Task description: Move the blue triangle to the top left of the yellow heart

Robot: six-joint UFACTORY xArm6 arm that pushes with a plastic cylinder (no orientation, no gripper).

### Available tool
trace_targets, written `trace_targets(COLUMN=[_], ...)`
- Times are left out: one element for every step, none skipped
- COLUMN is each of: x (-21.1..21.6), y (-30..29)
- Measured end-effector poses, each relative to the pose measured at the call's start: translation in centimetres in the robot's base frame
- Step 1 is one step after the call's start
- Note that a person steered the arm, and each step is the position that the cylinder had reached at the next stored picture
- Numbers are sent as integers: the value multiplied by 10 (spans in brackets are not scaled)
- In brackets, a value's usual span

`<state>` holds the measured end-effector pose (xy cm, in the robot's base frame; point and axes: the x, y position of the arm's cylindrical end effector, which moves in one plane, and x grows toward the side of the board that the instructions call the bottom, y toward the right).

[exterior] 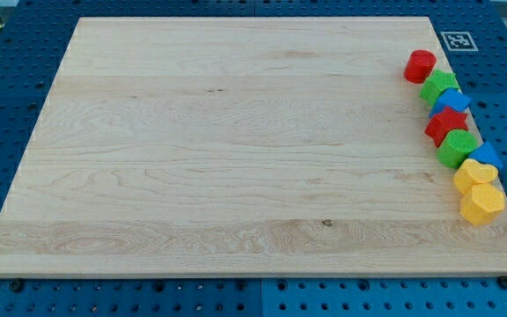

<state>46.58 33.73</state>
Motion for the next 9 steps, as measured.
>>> trace_targets(x=[-28, -40, -49, -22, 22, 35, 26, 21, 20], y=[-11, -24, -31, -30, -30, -39, -68, -113, -144])
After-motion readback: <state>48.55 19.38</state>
